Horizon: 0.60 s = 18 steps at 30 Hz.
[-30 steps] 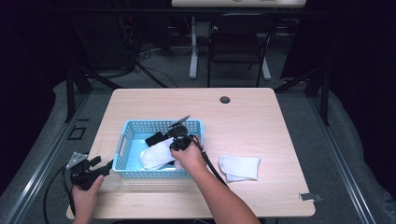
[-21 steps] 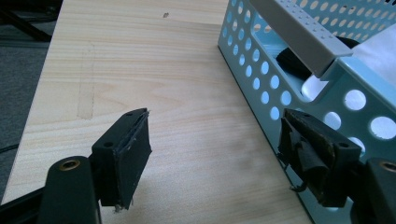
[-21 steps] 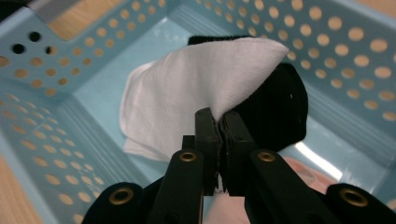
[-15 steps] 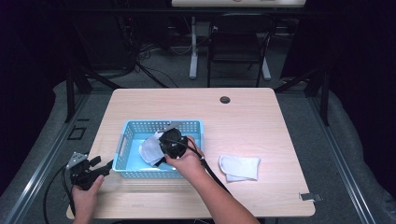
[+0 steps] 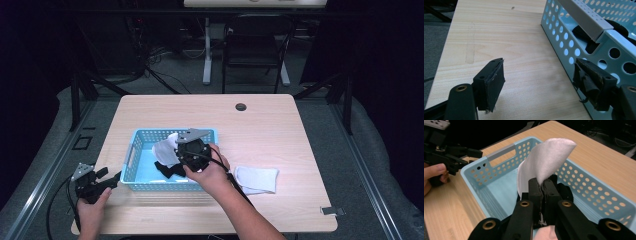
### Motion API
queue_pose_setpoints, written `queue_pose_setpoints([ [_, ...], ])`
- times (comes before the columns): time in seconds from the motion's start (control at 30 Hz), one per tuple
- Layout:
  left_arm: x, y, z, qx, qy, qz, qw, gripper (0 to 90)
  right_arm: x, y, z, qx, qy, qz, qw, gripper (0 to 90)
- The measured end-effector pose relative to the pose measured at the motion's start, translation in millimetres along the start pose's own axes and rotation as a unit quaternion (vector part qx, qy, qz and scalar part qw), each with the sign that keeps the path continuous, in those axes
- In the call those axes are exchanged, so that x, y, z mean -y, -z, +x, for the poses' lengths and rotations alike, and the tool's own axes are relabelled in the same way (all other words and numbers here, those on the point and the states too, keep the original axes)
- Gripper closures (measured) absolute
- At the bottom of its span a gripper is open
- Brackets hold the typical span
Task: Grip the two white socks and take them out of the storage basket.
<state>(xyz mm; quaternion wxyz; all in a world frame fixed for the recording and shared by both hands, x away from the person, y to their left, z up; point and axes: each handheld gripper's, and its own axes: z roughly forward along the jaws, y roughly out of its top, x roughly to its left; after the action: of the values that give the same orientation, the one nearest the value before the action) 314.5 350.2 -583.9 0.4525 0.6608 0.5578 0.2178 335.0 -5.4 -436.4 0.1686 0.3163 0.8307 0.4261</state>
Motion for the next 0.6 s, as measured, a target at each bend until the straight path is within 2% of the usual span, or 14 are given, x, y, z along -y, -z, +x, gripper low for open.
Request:
queue_pose_setpoints([
  [0.37,0.3,-0.2,0.0,-0.001,-0.001,0.0,1.0,25.0,1.8,35.6,-6.0,-0.007,-0.011,-0.018,0.9998,87.2],
  [0.6,0.6,-0.4,0.9,-0.005,0.002,0.006,1.0,25.0,7.8,58.2,-15.3,-0.009,-0.022,-0.026,0.9994,87.2],
])
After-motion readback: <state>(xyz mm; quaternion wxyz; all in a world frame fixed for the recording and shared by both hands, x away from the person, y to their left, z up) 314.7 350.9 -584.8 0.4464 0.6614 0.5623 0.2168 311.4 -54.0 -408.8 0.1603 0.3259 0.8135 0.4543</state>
